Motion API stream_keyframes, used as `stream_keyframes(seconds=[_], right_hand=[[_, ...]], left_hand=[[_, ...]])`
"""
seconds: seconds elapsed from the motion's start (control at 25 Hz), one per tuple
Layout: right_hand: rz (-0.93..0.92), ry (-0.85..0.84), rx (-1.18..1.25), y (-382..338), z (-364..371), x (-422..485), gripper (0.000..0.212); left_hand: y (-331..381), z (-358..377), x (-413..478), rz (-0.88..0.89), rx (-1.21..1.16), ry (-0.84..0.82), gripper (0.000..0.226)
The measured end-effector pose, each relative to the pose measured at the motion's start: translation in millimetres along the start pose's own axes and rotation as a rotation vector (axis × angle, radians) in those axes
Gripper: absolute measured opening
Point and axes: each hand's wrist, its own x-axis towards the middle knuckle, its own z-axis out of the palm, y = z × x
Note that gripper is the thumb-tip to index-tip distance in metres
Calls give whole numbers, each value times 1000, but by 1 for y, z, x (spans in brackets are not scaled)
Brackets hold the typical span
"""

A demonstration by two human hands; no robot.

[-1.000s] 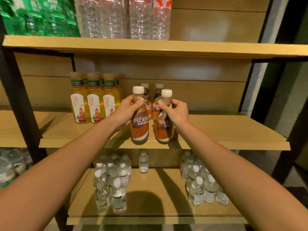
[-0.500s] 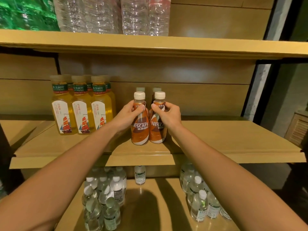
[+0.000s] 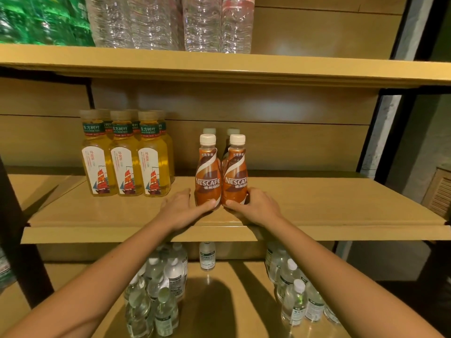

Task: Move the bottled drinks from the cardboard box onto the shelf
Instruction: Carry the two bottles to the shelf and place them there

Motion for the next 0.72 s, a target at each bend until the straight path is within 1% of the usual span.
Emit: stream_keyframes(seconds=[0.04, 0.12, 0.2, 0.32, 0.52, 0.72], right_hand=[[20, 29, -50, 0, 3, 2, 57], [34, 78, -85, 0, 8, 7, 55], [33, 88, -94, 0, 11, 11, 54], [47, 95, -110, 0, 13, 20, 53], [38, 98, -153, -1, 20, 43, 54], [84, 60, -248, -1, 26, 54, 68]], left_hand=[[-3, 6, 5, 8, 122, -1, 103], [-1, 13, 12, 26, 301, 18, 82], [4, 16, 17, 30, 362, 29, 74], [3, 17, 32, 3, 391, 28, 77], [-3, 18, 61, -29, 400, 4, 90], [-7, 19, 70, -38, 398, -18, 91]])
